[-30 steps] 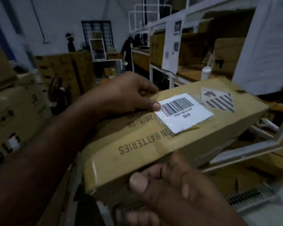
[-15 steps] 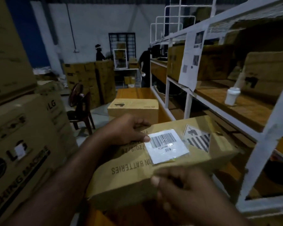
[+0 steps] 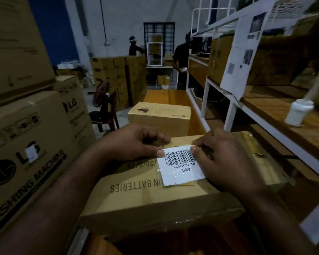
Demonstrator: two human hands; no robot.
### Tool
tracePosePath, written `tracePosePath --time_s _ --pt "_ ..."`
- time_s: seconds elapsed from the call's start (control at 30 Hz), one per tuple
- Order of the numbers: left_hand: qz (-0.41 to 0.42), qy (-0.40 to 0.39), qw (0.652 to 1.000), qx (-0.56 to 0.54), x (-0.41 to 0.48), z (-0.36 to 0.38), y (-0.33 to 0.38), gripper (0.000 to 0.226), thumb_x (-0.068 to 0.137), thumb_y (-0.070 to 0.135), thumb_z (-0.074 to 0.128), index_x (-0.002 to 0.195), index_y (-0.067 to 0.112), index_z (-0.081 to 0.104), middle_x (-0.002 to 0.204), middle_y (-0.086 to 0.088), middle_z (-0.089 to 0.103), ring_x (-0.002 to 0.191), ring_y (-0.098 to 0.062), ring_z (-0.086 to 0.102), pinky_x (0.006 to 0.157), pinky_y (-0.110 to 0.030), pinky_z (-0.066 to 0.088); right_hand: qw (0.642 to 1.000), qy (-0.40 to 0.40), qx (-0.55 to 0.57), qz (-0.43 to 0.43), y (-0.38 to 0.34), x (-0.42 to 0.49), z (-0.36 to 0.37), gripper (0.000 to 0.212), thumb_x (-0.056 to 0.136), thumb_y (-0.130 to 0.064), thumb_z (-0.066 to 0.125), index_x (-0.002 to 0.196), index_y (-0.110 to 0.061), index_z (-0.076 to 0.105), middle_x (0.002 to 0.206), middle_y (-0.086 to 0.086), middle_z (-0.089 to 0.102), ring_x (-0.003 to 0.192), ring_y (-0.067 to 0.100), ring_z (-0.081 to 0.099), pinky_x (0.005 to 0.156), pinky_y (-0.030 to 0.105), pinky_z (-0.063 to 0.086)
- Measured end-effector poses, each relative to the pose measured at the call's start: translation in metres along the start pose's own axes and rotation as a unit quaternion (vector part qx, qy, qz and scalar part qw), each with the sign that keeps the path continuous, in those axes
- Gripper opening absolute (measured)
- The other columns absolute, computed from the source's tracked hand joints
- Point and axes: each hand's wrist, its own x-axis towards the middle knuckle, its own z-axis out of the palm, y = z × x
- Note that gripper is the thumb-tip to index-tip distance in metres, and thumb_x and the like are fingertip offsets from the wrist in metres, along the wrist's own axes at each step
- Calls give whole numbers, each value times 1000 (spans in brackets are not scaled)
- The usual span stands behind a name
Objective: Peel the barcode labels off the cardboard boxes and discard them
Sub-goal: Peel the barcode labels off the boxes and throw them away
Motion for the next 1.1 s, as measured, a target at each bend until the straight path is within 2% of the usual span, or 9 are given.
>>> tracePosePath --time_s 0.3,0.4,0.5,0.6,0.73,0.87,0.9,1.0,1.1 --pt "11 -7 999 -37 -7 0 10 15 84 27 74 98 33 77 110 19 72 99 -2 68 92 -39 57 996 -25 79 41 2 1 -4 12 87 -43 62 87 -32 65 84 -14 56 81 4 55 64 27 44" --pt "-6 -10 999 -38 -10 1 16 8 84 28 75 92 29 77 101 15 75 93 -2 70 90 -38 58 995 -27 74 60 -1 0 -4 18 87 -47 59 99 -34 63 84 -14 57 77 1 55 59 26 45" --pt "-36 -3 999 4 -9 6 26 6 81 33 76 81 27 76 91 12 76 86 -3 70 85 -39 59 998 -4 26 54 -5 -4 -2 22 87 -50 56 104 -36 61 90 -17 57 83 2 54 64 30 50" --pt "-65 -13 997 32 -7 10 35 11 83 34 74 75 27 73 103 10 73 90 -3 67 80 -32 58 999 9 8 49 -6 -5 0 22 88 -51 55 104 -37 61 94 -15 57 87 5 54 68 30 50" --pt "-59 -1 998 37 -10 13 42 13 88 35 68 78 27 72 116 13 65 105 -3 56 76 -18 44 999 17 -10 47 -6 -3 2 22 89 -51 55 105 -38 61 95 -14 57 87 7 53 67 29 47" --pt "-30 48 993 104 -16 19 44 15 89 39 64 78 30 67 126 15 52 126 -10 40 106 -45 38 999 15 4 45 -4 -3 3 25 88 -52 54 106 -38 62 93 -16 54 86 7 53 69 32 49" --pt "-28 54 990 127 -16 19 44 15 89 41 63 79 30 66 125 14 53 126 -12 39 108 -50 35 999 8 12 43 -3 -3 4 26 88 -54 53 108 -40 62 91 -18 51 86 6 52 70 33 50" --pt "-15 61 980 188 -17 22 51 16 91 41 61 82 29 64 109 12 56 115 -14 43 101 -47 38 998 -18 38 38 -2 -2 4 29 85 -57 53 107 -43 63 89 -20 46 87 4 49 71 35 51" --pt "-10 42 985 168 -17 26 60 13 94 35 58 86 26 63 94 7 62 93 -12 56 80 -35 50 997 -32 66 29 -1 0 3 25 80 -59 54 99 -44 62 93 -19 46 91 5 49 74 39 52"
